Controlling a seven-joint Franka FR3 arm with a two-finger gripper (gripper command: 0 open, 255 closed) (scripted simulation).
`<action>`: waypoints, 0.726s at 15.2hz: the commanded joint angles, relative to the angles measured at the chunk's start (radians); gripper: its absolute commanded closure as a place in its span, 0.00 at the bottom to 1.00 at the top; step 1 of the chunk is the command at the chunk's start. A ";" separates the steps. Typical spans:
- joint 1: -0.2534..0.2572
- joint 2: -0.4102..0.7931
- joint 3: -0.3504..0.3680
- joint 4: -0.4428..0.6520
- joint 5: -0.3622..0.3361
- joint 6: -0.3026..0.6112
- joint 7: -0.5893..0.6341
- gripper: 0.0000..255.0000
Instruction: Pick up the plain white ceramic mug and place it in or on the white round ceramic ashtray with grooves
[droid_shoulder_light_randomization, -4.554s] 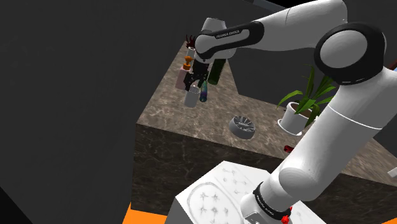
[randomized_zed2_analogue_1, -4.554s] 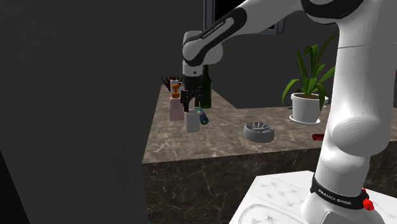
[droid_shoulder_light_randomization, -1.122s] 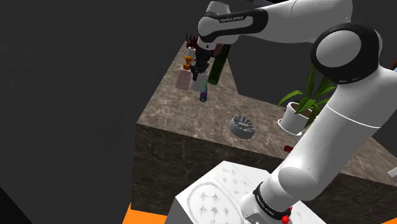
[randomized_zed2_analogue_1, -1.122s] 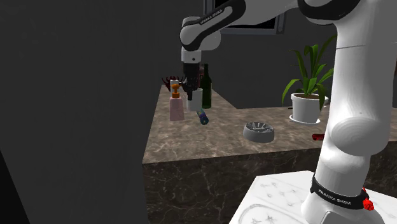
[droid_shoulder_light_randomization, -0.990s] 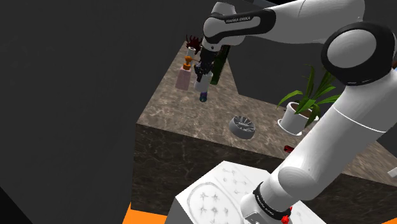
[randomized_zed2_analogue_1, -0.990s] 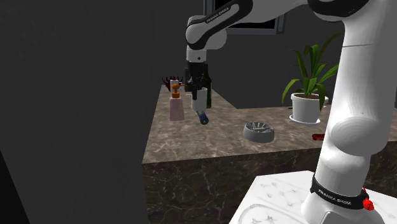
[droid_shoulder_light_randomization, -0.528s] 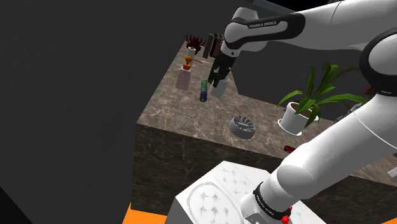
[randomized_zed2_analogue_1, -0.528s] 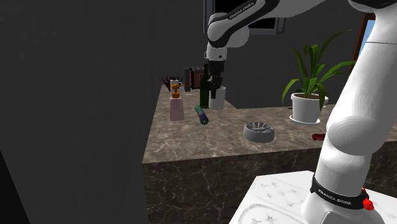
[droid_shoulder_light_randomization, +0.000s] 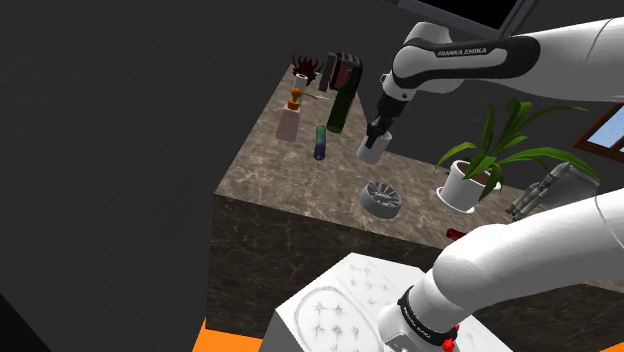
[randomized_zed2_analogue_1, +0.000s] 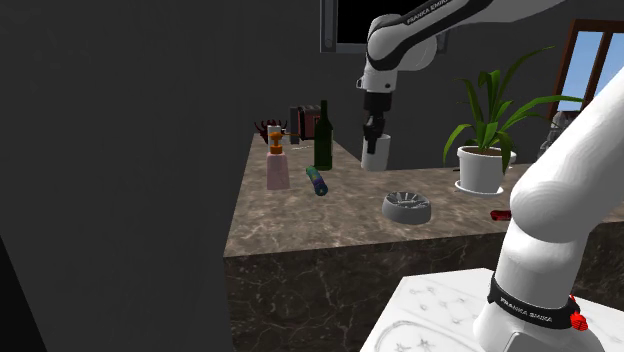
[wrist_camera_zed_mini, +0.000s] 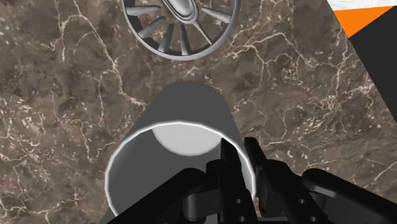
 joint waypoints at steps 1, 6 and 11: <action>-0.022 -0.062 -0.022 -0.044 -0.020 -0.016 -0.031 1.00; -0.082 -0.200 -0.080 -0.125 -0.075 -0.066 -0.113 1.00; -0.088 -0.197 -0.092 -0.176 -0.084 -0.013 -0.117 1.00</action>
